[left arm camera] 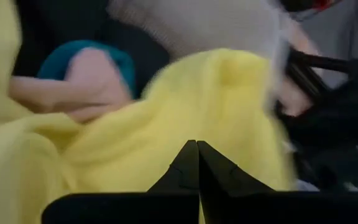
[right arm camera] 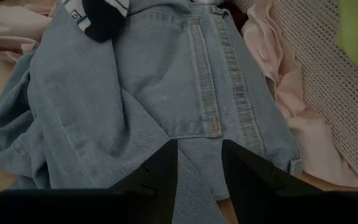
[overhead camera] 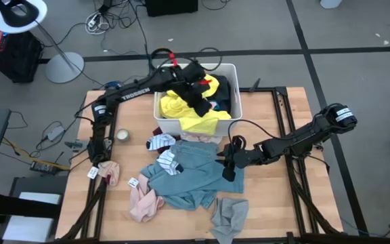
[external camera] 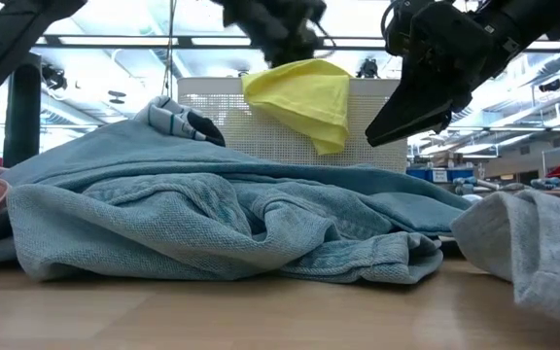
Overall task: Sort clothes
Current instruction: Put the yellow cloth into the white laundry bin, then put the red striped sock into the white laundry bin
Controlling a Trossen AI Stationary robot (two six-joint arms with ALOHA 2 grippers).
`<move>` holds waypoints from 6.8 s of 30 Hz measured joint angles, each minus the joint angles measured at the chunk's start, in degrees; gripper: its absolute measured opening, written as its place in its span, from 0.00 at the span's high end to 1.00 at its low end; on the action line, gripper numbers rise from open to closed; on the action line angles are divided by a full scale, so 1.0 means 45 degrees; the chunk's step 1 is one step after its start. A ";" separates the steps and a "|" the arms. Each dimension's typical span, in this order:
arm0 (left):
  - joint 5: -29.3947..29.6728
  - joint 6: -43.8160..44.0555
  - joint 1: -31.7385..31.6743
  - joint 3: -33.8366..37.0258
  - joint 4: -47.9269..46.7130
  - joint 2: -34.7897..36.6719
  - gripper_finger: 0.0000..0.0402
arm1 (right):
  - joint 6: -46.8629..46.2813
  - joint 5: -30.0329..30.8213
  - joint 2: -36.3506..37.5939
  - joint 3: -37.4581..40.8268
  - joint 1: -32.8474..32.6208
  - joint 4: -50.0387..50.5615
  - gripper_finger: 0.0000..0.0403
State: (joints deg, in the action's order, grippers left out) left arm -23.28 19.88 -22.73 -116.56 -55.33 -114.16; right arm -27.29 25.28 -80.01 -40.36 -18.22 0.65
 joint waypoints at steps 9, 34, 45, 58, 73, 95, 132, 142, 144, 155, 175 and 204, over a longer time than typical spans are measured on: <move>-0.0477 0.0934 -0.0566 0.1904 0.1644 -0.1240 1.00 | 0.0010 -0.0228 0.0000 -0.0004 -0.0004 -0.0185 0.69; 0.2458 0.1281 -0.1007 0.0906 0.1099 -0.1989 1.00 | 0.0097 -0.0296 0.0000 0.0000 0.0000 -0.0216 0.69; 0.3381 -0.0183 -0.0996 -0.3627 -0.1400 -0.1906 1.00 | 0.0102 -0.0316 0.0000 0.0000 0.0000 -0.0190 0.69; 0.0007 -0.0354 -0.0140 -0.4021 -0.2050 -0.1933 1.00 | 0.0107 -0.0322 0.0000 0.0000 0.0000 -0.0194 0.69; 0.0206 0.0250 -0.0099 -0.1037 -0.0621 -0.2834 1.00 | 0.0107 -0.0321 0.0000 0.0000 -0.0002 -0.0215 0.69; 0.3265 0.1362 -0.0457 0.1775 0.1522 -0.2833 1.00 | 0.0103 -0.0316 0.0005 0.0005 -0.0004 -0.0168 0.69; 0.9461 -0.1038 0.5263 0.1713 -0.0470 0.4382 1.00 | 0.0102 0.0138 0.1719 0.0005 -0.0625 0.0964 0.69; 0.9119 -0.0365 0.7237 1.0819 0.5239 1.0624 1.00 | 0.0010 0.0087 0.1719 0.0005 -0.0626 0.0894 0.69; 0.8940 -0.0514 0.7482 1.2357 0.6099 1.1912 1.00 | 0.0088 -0.0026 0.1719 0.0005 -0.0622 0.0840 0.69; 0.8312 -0.1048 0.7757 1.8409 0.8582 1.7467 1.00 | 0.1124 -0.0355 0.0703 -0.0186 -0.0172 -0.1299 0.69; 0.7263 0.0799 0.7753 2.0938 0.8851 1.9927 1.00 | 0.2113 -0.0646 -0.0729 -0.2249 0.0548 -0.0231 0.69; 0.2803 0.1283 0.8560 1.8759 -0.1872 1.4864 1.00 | 0.1331 -0.0606 -0.0729 -0.2244 0.0326 0.0857 0.69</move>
State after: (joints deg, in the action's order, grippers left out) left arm -10.67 25.65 15.79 -32.14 -63.76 -47.27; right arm -21.30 22.55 -83.29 -50.46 -16.75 4.50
